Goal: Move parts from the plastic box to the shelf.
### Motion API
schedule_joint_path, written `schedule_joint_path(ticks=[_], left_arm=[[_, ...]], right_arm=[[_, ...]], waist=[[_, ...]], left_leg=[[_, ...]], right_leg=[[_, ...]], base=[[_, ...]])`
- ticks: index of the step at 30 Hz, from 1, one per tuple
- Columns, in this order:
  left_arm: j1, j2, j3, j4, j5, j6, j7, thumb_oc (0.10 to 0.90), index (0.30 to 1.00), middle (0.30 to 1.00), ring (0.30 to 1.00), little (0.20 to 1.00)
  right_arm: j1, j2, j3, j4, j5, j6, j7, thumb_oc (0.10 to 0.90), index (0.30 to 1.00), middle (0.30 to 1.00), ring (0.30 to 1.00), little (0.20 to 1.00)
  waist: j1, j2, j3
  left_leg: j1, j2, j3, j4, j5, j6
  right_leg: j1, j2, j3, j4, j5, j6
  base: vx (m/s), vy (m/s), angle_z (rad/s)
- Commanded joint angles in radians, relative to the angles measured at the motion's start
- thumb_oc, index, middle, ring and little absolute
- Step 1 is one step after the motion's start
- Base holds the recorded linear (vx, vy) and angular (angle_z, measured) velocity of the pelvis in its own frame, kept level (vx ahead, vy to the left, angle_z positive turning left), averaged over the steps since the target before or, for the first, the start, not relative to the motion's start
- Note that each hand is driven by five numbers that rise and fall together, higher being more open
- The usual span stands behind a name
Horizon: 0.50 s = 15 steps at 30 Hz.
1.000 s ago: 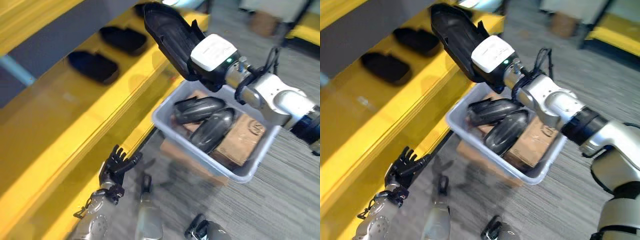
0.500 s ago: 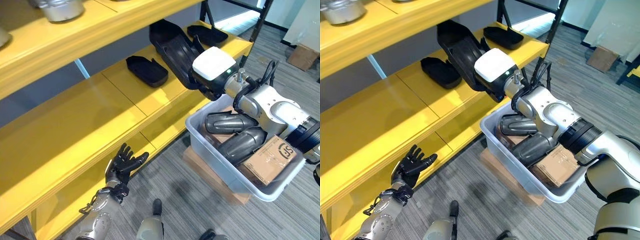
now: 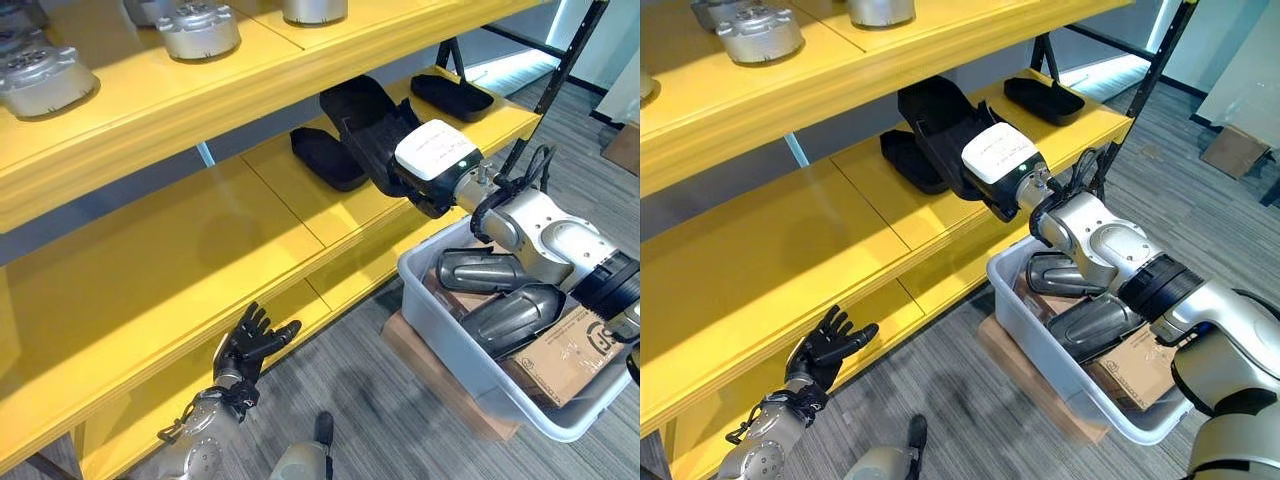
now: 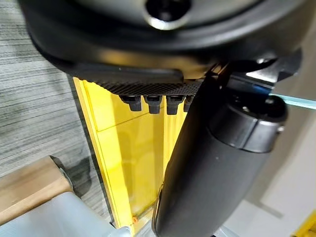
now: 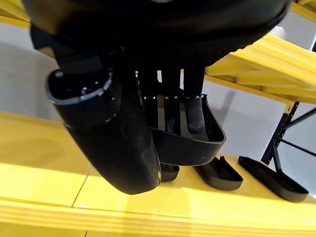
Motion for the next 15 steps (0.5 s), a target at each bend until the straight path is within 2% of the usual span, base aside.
schedule_joint_path(ticks=[1,2,3,4,5,6,7,8,9,10,11,12,14,15], left_arm=[[-0.034,0.005,0.004,-0.069,0.045,-0.065,-0.026,0.900,1.000,1.000,1.000,1.000],[-0.033,0.006,0.004,-0.071,0.045,-0.064,-0.025,0.900,1.000,1.000,1.000,1.000],[-0.030,0.007,0.004,-0.075,0.049,-0.062,-0.025,0.900,1.000,1.000,1.000,1.000],[-0.041,0.010,0.000,-0.060,0.051,-0.060,-0.022,0.900,1.000,1.000,1.000,1.000],[-0.043,0.012,0.000,-0.058,0.051,-0.060,-0.023,0.900,1.000,1.000,1.000,1.000],[-0.061,0.026,-0.008,-0.050,0.075,-0.057,-0.025,0.900,1.000,1.000,1.000,1.000],[-0.063,0.027,-0.009,-0.048,0.075,-0.058,-0.025,0.900,1.000,1.000,1.000,1.000],[-0.073,0.035,-0.013,-0.046,0.074,-0.058,-0.024,0.900,1.000,1.000,1.000,1.000],[-0.083,0.039,-0.018,-0.040,0.074,-0.055,-0.027,0.900,1.000,1.000,1.000,1.000],[-0.098,0.046,-0.024,-0.041,0.080,-0.053,-0.031,0.900,1.000,1.000,1.000,1.000],[-0.111,0.044,-0.032,-0.040,0.086,-0.048,-0.039,0.900,1.000,1.000,1.000,1.000],[-0.122,0.046,-0.041,-0.037,0.080,-0.050,-0.039,0.900,1.000,1.000,1.000,1.000],[-0.123,0.046,-0.041,-0.036,0.080,-0.051,-0.039,0.900,1.000,1.000,1.000,1.000],[-0.146,0.042,-0.044,-0.024,0.048,-0.051,-0.040,0.900,1.000,1.000,1.000,1.000]], right_arm=[[-0.078,0.027,-0.136,0.032,-0.045,0.034,-0.080,0.400,0.300,0.300,0.300,0.300],[-0.075,0.028,-0.139,0.031,-0.046,0.035,-0.079,0.400,0.300,0.300,0.300,0.300],[-0.056,0.030,-0.147,0.027,-0.049,0.038,-0.079,0.400,0.300,0.300,0.300,0.300],[-0.033,0.041,-0.166,0.031,-0.051,0.045,-0.084,0.400,0.300,0.300,0.300,0.300],[-0.032,0.041,-0.169,0.030,-0.051,0.046,-0.084,0.400,0.300,0.300,0.300,0.300],[-0.016,0.040,-0.178,0.018,-0.054,0.047,-0.088,0.400,0.300,0.300,0.300,0.300],[-0.014,0.039,-0.181,0.016,-0.055,0.048,-0.088,0.400,0.300,0.300,0.300,0.300],[-0.005,0.024,-0.184,0.004,-0.053,0.047,-0.086,0.400,0.300,0.300,0.300,0.300],[0.002,0.017,-0.196,-0.002,-0.051,0.051,-0.083,0.400,0.300,0.300,0.300,0.300],[0.011,0.010,-0.215,-0.002,-0.050,0.057,-0.083,0.400,0.300,0.300,0.300,0.300],[0.024,0.007,-0.236,-0.005,-0.045,0.063,-0.082,0.400,0.300,0.300,0.300,0.300],[0.027,0.004,-0.242,-0.004,-0.041,0.066,-0.084,0.400,0.300,0.300,0.300,0.300],[0.027,0.004,-0.243,-0.004,-0.041,0.066,-0.084,0.400,0.300,0.300,0.300,0.300],[0.041,0.006,-0.268,-0.005,-0.034,0.075,-0.086,0.400,0.300,0.300,0.300,0.300]], waist=[[0.021,-0.067,-0.116],[0.023,-0.073,-0.114],[0.018,-0.077,-0.111],[0.007,-0.081,-0.097],[0.012,-0.086,-0.093],[-0.007,-0.082,-0.076],[0.000,-0.085,-0.076],[-0.023,-0.082,-0.063],[-0.028,-0.077,-0.054],[-0.034,-0.070,-0.044],[-0.053,-0.068,-0.035],[-0.070,-0.065,-0.026],[-0.071,-0.063,-0.029],[-0.092,-0.073,-0.003]], left_leg=[[0.042,-0.016,-0.047,0.030,-0.202,0.040],[0.047,-0.024,-0.044,0.026,-0.202,0.044],[0.067,-0.045,-0.057,0.016,-0.207,0.060],[0.096,-0.076,-0.080,0.014,-0.213,0.083],[0.098,-0.082,-0.076,0.013,-0.213,0.086],[0.115,-0.090,-0.104,0.023,-0.216,0.098],[0.112,-0.091,-0.097,0.025,-0.219,0.098],[0.113,-0.086,-0.120,0.031,-0.210,0.096],[0.116,-0.081,-0.134,0.031,-0.205,0.094],[0.103,-0.086,-0.149,0.038,-0.181,0.093],[0.103,-0.090,-0.184,0.048,-0.184,0.082],[0.098,-0.086,-0.209,0.054,-0.182,0.072],[0.092,-0.084,-0.210,0.054,-0.179,0.071],[0.083,-0.089,-0.256,0.079,-0.187,0.045]], right_leg=[[0.007,-0.135,0.069,0.055,0.192,0.069],[0.003,-0.147,0.078,0.066,0.191,0.075],[-0.007,-0.167,0.114,0.116,0.216,0.075],[-0.026,-0.184,0.181,0.210,0.270,0.078],[-0.033,-0.192,0.192,0.219,0.269,0.080],[-0.075,-0.157,0.262,0.311,0.242,0.066],[-0.089,-0.161,0.274,0.322,0.237,0.066],[-0.132,-0.101,0.343,0.334,0.202,0.046],[-0.176,-0.062,0.389,0.337,0.177,0.033],[-0.199,-0.045,0.404,0.302,0.188,0.006],[-0.202,-0.038,0.424,0.231,0.195,0.008],[-0.226,-0.002,0.468,0.177,0.166,-0.002],[-0.227,0.001,0.464,0.170,0.171,-0.004],[-0.239,0.030,0.547,0.032,0.201,0.014]], base=[[0.08,0.242,0.12],[0.12,0.338,0.18],[0.10,0.295,0.22],[0.10,0.289,0.23],[0.10,0.299,0.18],[0.04,0.118,0.40],[0.03,0.108,0.59],[-0.02,-0.004,0.69],[-0.07,0.019,0.52],[-0.03,-0.022,0.53],[-0.05,-0.081,0.62],[0.00,-0.099,0.78],[-0.02,-0.099,0.99],[0.00,-0.233,0.92]])
